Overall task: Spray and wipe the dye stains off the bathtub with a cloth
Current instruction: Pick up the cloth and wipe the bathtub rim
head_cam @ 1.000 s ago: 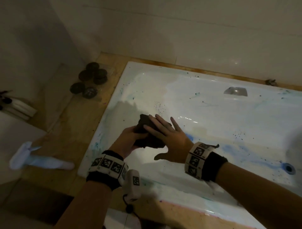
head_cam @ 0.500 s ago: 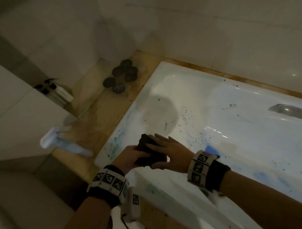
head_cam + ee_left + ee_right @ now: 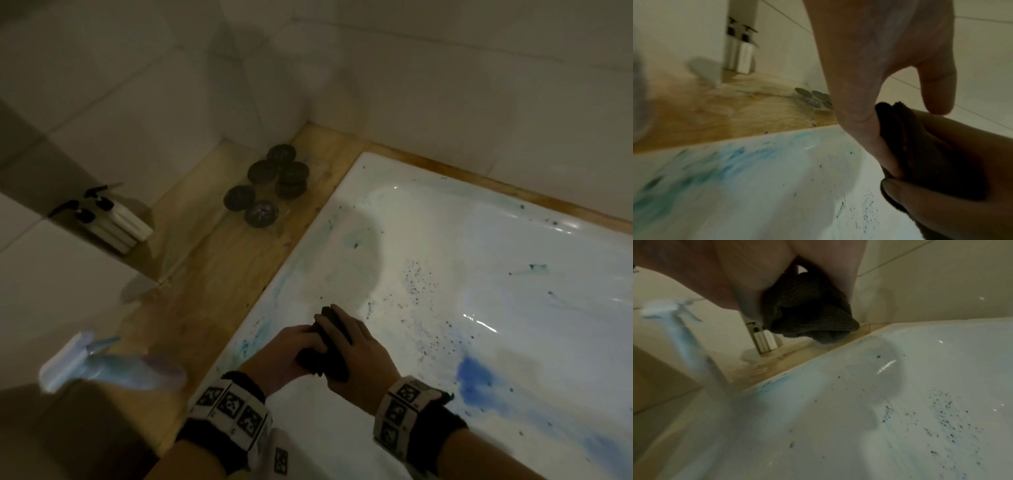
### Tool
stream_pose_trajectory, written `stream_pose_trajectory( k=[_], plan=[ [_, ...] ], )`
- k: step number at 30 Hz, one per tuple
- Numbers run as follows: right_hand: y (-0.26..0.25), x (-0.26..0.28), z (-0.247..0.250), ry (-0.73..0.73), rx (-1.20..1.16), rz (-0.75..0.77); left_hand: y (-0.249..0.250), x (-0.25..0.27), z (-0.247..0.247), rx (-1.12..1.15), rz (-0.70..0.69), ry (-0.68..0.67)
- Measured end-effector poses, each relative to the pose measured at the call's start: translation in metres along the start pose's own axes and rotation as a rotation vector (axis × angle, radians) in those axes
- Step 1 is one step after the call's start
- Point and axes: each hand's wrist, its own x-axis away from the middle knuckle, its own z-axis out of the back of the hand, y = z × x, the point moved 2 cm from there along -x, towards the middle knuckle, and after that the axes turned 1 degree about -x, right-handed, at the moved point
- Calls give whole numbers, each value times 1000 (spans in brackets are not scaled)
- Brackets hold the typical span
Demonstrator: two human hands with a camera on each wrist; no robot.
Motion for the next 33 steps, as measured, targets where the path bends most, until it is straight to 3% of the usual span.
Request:
stream_pose_trajectory(
  k=[5,9,10,14,19,21,23,24,26,29,33],
  plan=[
    [35,-88,42,224,51,-89,78,-69,12,73,-113,-113],
    [67,-146,78,226,136,-112,122,-135,25,2,-135,9],
    [79,-157,86,207,169,-110,125,-154,28,-116,-145,76],
    [140,-200,121,50,320,-238,117,-221,53,-974,-355,341],
    [211,-251,175,70,419,-413,110,-287,75,-1490,-349,383],
    [229,-274,194,84,454,-438,111,-309,80,-1526,-402,369],
    [240,-299,207,110,422,-479,114,-328,84,-1601,-543,357],
    [245,-312,212,124,403,-497,113,-338,85,-1643,-493,313],
    [252,-338,213,139,359,-511,106,-355,85,-1669,-529,391],
    [265,-376,208,99,323,-522,86,-376,83,-1651,-588,355],
    [280,-412,195,90,206,-575,79,-386,84,-1588,-593,406]
  ],
)
